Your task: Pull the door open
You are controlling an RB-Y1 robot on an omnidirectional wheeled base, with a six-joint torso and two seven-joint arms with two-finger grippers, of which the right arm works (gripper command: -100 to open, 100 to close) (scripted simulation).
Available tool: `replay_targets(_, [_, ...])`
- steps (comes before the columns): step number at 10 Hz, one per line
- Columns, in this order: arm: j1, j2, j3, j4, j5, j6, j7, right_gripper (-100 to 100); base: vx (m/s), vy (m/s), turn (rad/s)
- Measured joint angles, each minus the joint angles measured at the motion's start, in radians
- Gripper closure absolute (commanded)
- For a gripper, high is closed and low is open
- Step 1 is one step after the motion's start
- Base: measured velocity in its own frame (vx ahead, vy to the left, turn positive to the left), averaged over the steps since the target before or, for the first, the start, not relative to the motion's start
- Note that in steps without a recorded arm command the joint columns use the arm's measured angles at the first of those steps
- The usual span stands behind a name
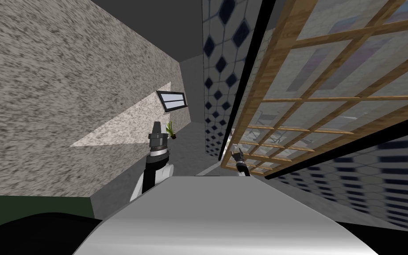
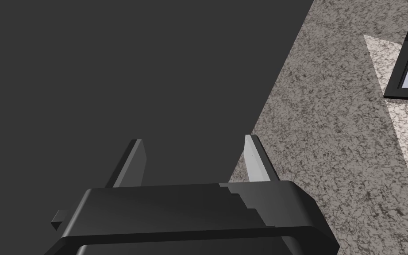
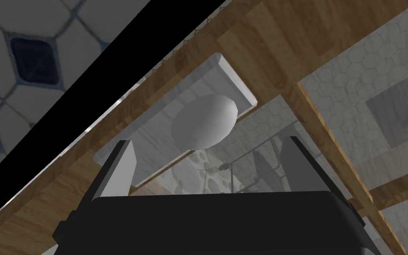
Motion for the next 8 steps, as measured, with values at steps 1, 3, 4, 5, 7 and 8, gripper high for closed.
replay_targets(1, [-0.005, 0.003, -0.002, 0.006, 0.0, -0.001, -0.027, -100, -0.033, -0.009, 0.007])
replay_targets(3, [-0.008, 0.01, -0.005, 0.006, 0.001, 0.0, -0.072, -100, -0.055, -0.012, 0.014])
replay_targets(4, [-0.012, 0.014, -0.008, 0.009, 0.001, 0.0, -0.101, -100, -0.05, -0.009, 0.008])
replay_targets(5, [-0.012, 0.016, -0.009, 0.008, 0.001, 0.0, -0.125, -100, -0.042, -0.001, 0.009])
replay_targets(7, [-0.012, 0.022, -0.012, 0.0, 0.002, 0.007, -0.171, -100, -0.037, -0.004, 0.008])
replay_targets(8, [-0.015, 0.026, -0.014, 0.004, 0.002, 0.006, -0.197, -100, -0.07, -0.017, 0.018])
